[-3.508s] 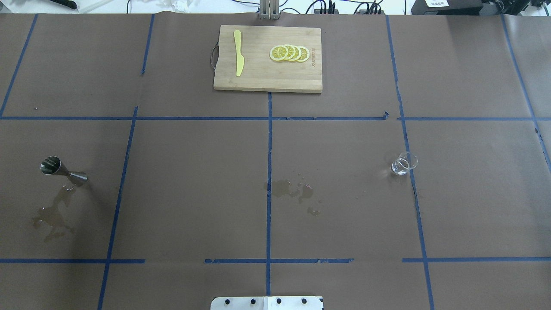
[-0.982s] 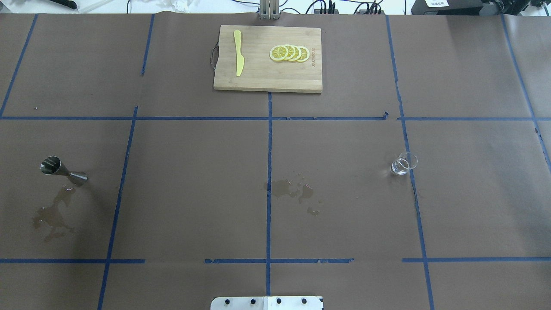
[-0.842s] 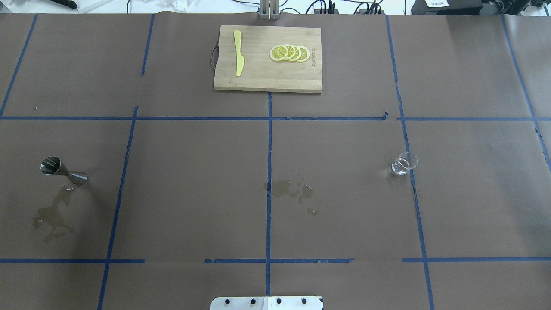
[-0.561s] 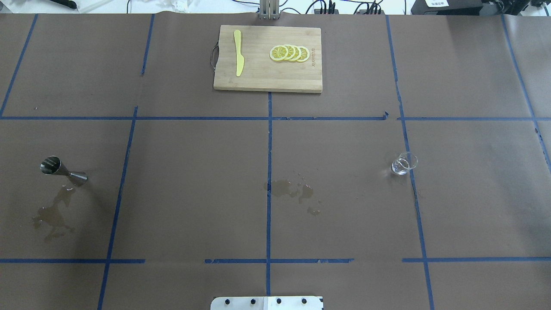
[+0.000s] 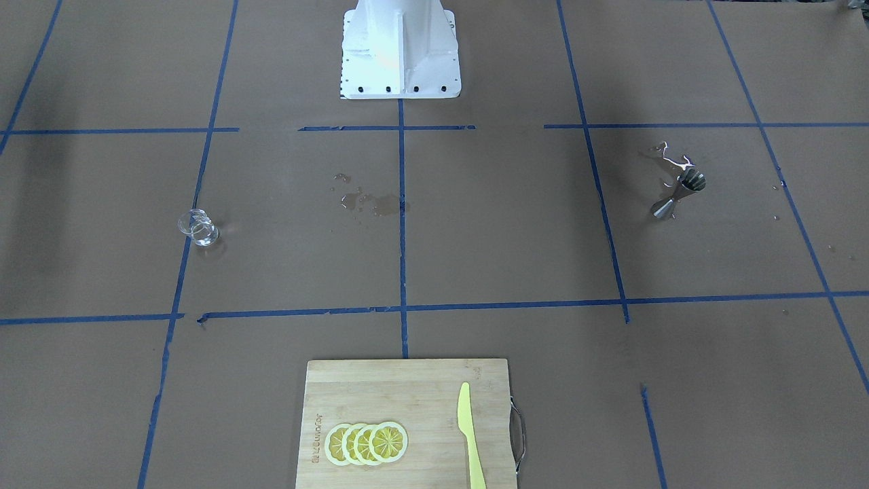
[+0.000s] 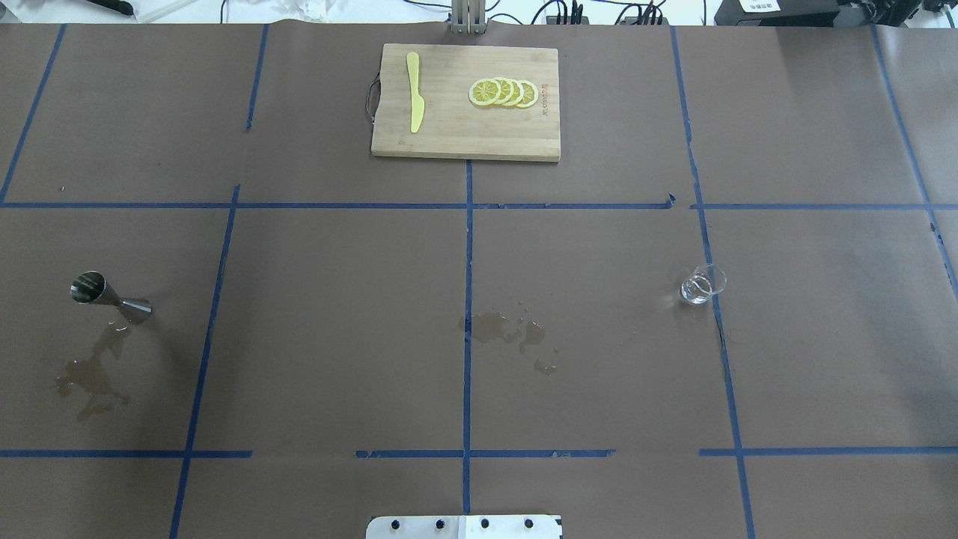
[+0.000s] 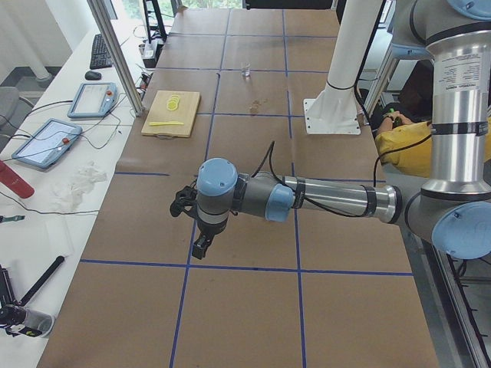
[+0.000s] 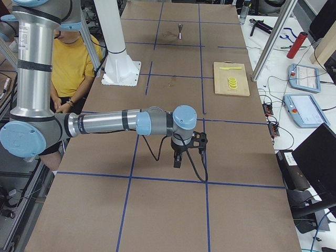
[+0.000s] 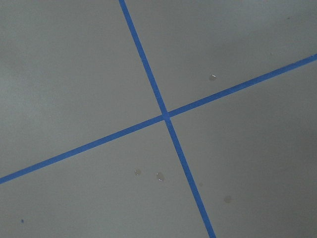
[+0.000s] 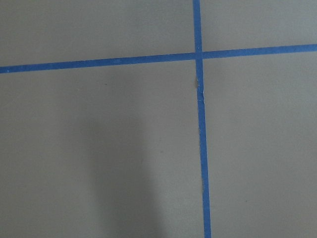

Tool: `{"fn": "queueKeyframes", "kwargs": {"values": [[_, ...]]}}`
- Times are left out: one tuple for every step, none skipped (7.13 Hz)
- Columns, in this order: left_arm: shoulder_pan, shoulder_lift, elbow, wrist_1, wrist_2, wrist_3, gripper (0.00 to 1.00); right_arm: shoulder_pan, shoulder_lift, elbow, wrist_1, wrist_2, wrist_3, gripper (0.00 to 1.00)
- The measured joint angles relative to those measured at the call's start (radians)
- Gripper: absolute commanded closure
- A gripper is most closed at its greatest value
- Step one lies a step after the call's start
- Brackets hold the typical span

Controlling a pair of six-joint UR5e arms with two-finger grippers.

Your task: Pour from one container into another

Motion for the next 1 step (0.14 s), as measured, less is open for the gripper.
{"fn": "queueKeyframes", "kwargs": {"values": [[0.000, 0.000, -0.002, 0.000, 0.000, 0.000, 0.00, 0.000, 0.001, 0.000, 0.000, 0.002, 0.000, 0.00]]}}
